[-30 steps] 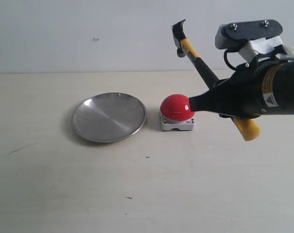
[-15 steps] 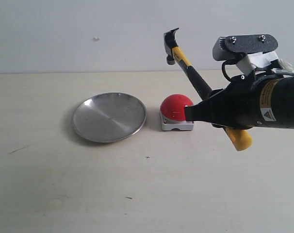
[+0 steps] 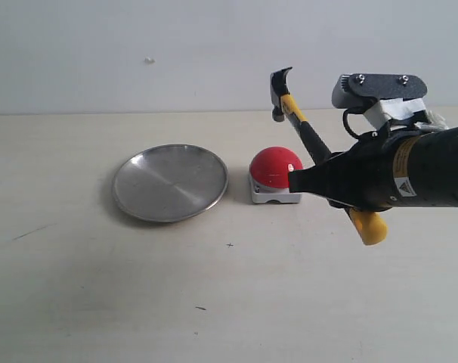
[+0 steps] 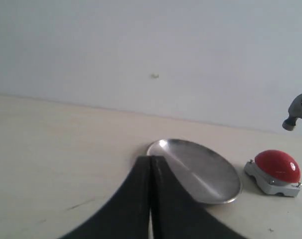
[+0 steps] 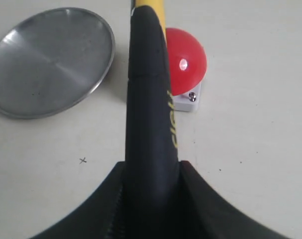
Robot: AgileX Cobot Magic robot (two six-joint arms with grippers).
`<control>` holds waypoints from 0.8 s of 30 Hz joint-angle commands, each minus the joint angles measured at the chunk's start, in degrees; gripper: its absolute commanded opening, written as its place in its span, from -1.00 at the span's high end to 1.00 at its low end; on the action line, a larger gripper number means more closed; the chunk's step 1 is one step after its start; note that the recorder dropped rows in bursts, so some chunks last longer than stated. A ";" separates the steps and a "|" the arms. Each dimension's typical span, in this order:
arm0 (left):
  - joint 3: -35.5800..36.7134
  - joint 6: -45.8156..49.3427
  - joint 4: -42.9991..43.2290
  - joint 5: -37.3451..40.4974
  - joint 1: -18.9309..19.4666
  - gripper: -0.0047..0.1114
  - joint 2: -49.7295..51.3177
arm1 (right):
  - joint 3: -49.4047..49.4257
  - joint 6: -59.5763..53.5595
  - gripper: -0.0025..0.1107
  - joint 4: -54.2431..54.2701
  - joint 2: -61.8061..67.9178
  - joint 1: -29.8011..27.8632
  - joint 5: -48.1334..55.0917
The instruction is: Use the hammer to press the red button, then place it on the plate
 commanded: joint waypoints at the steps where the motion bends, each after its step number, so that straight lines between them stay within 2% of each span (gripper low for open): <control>1: 0.17 -0.99 -0.26 6.30 -0.05 0.92 -1.10 | -0.45 0.17 0.96 -1.28 2.01 -0.36 -4.64; 6: 0.17 -0.98 -0.37 7.28 -0.05 0.92 -1.10 | -0.45 0.17 0.96 -1.28 3.56 -0.36 -6.25; 10: 0.17 1.72 -0.37 5.55 -0.05 0.92 -1.23 | -0.28 0.17 0.96 -1.28 -0.26 -0.24 -4.76; 13: 0.17 3.35 -0.37 5.43 -0.05 0.92 -4.25 | 3.67 -0.08 0.96 -1.28 -4.28 -0.24 -4.90; 18: 0.17 1.76 -0.37 6.19 -0.05 0.92 -9.54 | 8.83 0.17 0.96 -1.00 -5.73 -0.24 -11.28; 21: 0.17 1.76 -0.37 6.19 -0.05 0.92 -9.54 | 8.26 0.17 0.96 -1.00 -5.61 -0.24 -13.11; 24: 0.17 1.76 -0.37 6.19 -0.05 0.92 -9.54 | 3.14 0.17 0.96 -1.00 -7.19 -0.24 -11.56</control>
